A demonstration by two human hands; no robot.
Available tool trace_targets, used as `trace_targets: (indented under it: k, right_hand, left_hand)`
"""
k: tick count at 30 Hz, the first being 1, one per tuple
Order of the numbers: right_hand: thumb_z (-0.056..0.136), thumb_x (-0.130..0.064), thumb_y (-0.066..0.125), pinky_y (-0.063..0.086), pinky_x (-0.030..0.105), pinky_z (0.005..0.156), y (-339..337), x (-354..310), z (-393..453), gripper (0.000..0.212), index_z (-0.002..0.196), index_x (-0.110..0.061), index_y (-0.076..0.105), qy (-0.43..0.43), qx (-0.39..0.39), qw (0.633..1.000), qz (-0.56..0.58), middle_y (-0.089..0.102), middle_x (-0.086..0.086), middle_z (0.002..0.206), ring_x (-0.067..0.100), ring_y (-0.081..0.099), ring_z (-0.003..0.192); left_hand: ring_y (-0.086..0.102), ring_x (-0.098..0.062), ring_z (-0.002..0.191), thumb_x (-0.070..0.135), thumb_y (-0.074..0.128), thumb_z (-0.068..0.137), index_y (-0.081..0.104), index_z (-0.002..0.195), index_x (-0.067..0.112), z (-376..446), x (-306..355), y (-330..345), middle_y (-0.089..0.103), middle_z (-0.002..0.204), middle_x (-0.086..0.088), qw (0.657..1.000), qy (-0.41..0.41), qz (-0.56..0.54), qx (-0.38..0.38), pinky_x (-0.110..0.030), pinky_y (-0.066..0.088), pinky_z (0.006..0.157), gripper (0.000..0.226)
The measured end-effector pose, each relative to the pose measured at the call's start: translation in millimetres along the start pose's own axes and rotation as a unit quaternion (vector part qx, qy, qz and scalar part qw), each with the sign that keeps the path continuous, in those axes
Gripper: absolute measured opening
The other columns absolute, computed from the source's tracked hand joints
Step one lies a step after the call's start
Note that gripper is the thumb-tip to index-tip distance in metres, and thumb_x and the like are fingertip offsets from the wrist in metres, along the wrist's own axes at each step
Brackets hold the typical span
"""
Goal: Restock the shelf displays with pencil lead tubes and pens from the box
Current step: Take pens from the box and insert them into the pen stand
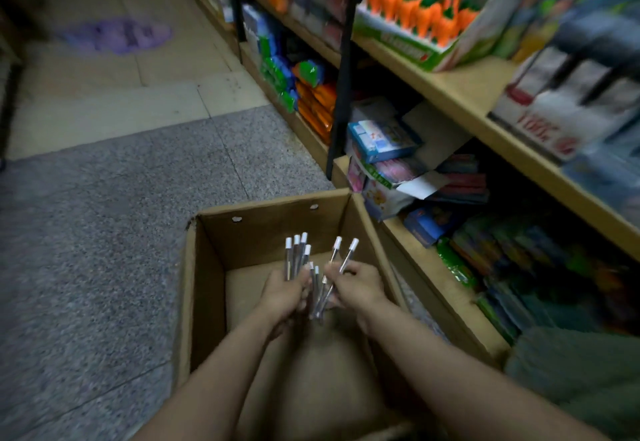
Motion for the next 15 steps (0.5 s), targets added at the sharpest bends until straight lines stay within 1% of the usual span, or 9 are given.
trace_targets:
  k: [2,4,6,8,10,11,13,14,15]
  right_hand:
    - [0.091,-0.017,0.068,0.057,0.029,0.061,-20,-39,-27,0.005,0.088,-0.014,0.070,-0.041,-0.013,0.999,0.029,0.071,0.011,0.086,0.017,0.067,0.068]
    - [0.092,-0.016,0.067,0.049,0.020,0.048,-48,-83,-56,0.015,0.100,-0.004,0.070,-0.093,-0.022,0.995,0.032,0.066,0.009,0.074,0.007,0.059,0.049]
    - [0.091,-0.016,0.068,0.049,0.025,0.055,-83,-125,-87,0.022,0.102,0.003,0.071,-0.159,-0.018,0.987,0.012,0.062,0.009,0.071,0.011,0.056,0.053]
    - [0.088,-0.021,0.072,0.050,0.032,0.063,-122,-161,-123,0.020,0.095,-0.002,0.074,-0.221,0.000,0.975,-0.028,0.063,0.005,0.069,0.016,0.055,0.062]
    - [0.086,-0.021,0.074,0.053,0.028,0.057,-159,-186,-157,0.013,0.084,-0.008,0.074,-0.267,0.005,0.964,-0.017,0.065,0.001,0.062,0.014,0.057,0.059]
    - [0.085,-0.021,0.075,0.057,0.031,0.058,-177,-197,-174,0.010,0.081,-0.012,0.074,-0.291,0.011,0.957,-0.007,0.069,0.003,0.065,0.015,0.060,0.062]
    - [0.081,-0.023,0.079,0.060,0.047,0.072,-219,-216,-208,0.008,0.082,-0.020,0.072,-0.357,0.066,0.932,-0.008,0.073,0.007,0.077,0.017,0.067,0.072]
    - [0.079,-0.024,0.081,0.060,0.048,0.073,-242,-224,-224,0.015,0.087,-0.025,0.069,-0.397,0.107,0.911,-0.018,0.073,0.001,0.077,0.015,0.068,0.072]
    - [0.076,-0.026,0.083,0.060,0.044,0.069,-263,-230,-240,0.028,0.096,-0.031,0.064,-0.430,0.145,0.891,-0.028,0.071,-0.006,0.072,0.011,0.068,0.068]
  left_hand:
    - [0.037,-0.002,0.033,0.020,0.050,0.100,0.057,0.098,0.005,-32,41,23,0.046,0.042,0.007,0.996,0.056,-0.024,-0.071,-0.015,0.030,0.034,0.017]
    - [0.033,0.000,0.038,0.019,0.048,0.101,0.056,0.119,-0.001,-65,82,48,0.052,0.047,0.007,0.982,0.101,-0.046,-0.152,-0.012,0.026,0.036,0.029]
    - [0.030,0.001,0.041,0.018,0.049,0.100,0.051,0.127,-0.005,-99,118,71,0.062,0.062,0.001,0.963,0.136,-0.053,-0.225,-0.011,0.024,0.037,0.035]
    - [0.030,0.000,0.042,0.016,0.053,0.097,0.051,0.127,-0.006,-129,148,94,0.061,0.075,-0.008,0.945,0.170,-0.045,-0.275,-0.012,0.021,0.038,0.037]
    - [0.028,0.001,0.042,0.013,0.056,0.095,0.055,0.126,-0.001,-158,176,120,0.047,0.070,-0.003,0.928,0.201,-0.047,-0.311,-0.013,0.018,0.039,0.034]
    - [0.027,0.001,0.042,0.012,0.056,0.095,0.057,0.125,0.003,-172,190,134,0.041,0.067,0.001,0.918,0.217,-0.046,-0.328,-0.012,0.019,0.038,0.032]
    - [0.027,0.001,0.040,0.014,0.056,0.095,0.059,0.114,0.006,-200,215,166,0.037,0.058,0.008,0.900,0.245,-0.044,-0.359,-0.011,0.023,0.035,0.021]
    - [0.028,0.002,0.039,0.015,0.056,0.094,0.059,0.105,0.006,-215,225,182,0.039,0.055,0.010,0.889,0.255,-0.047,-0.377,-0.011,0.024,0.034,0.014]
    - [0.028,0.002,0.039,0.017,0.056,0.093,0.058,0.097,0.007,-229,232,198,0.044,0.053,0.011,0.879,0.261,-0.053,-0.395,-0.010,0.025,0.033,0.011]
Point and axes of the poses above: each hand's wrist, its own z-axis towards the middle knuckle, its own y-axis out of the palm, x = y × z, the point moved 9 cm from there along z, towards the middle knuckle
